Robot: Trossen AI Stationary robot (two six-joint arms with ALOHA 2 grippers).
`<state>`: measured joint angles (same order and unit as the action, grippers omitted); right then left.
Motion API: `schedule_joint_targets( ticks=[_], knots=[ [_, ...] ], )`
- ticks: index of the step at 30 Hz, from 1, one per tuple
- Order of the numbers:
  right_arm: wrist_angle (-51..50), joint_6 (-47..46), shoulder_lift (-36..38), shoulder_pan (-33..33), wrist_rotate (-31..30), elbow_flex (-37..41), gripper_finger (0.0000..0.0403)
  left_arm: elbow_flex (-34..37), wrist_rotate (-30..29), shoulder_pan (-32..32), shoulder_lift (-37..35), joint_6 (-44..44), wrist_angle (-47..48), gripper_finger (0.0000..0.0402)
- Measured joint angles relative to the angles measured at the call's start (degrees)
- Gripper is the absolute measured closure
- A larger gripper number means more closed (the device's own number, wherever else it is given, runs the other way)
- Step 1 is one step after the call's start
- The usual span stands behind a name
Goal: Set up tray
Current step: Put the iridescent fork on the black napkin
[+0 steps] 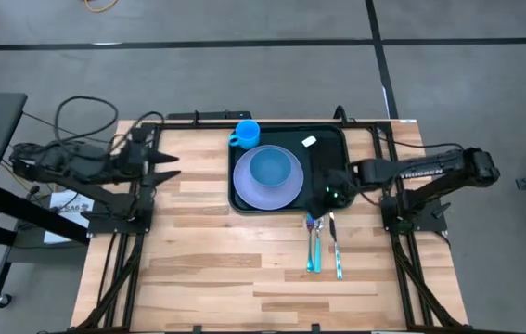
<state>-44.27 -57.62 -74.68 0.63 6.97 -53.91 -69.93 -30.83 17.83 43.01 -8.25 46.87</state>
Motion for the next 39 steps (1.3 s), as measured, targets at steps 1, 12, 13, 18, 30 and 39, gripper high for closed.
schedule_joint_targets(
  ticks=[1,12,13,18,30,39],
  knots=[
    [-0.13,-2.18,-0.27,1.8,-0.84,-0.02,0.0291,1.95,0.37,0.63,-1.96,-0.12,-0.98,0.0253],
    [0.67,-20.49,-5.0,16.45,-5.88,-0.01,0.0294,22.55,10.23,4.92,-15.58,2.5,-15.18,0.0253],
    [1.23,-21.09,-5.51,17.14,-5.88,-0.01,0.0294,23.28,8.8,5.0,-15.64,1.96,-15.28,0.0253],
    [2.68,-25.1,-8.66,19.15,-6.56,-0.02,0.0295,25.66,7.66,4.98,-15.67,0.75,-14.54,0.0253],
    [31.8,-25.87,-17.08,17.38,-0.96,-0.02,0.0295,26.12,12.8,5.02,-16.95,8.09,-14.22,0.0253],
    [39.97,-33.6,-21.16,21.42,-19.88,-0.02,0.0295,26.12,19.58,5.02,-19.2,9.33,-10.94,0.0253]
  ],
)
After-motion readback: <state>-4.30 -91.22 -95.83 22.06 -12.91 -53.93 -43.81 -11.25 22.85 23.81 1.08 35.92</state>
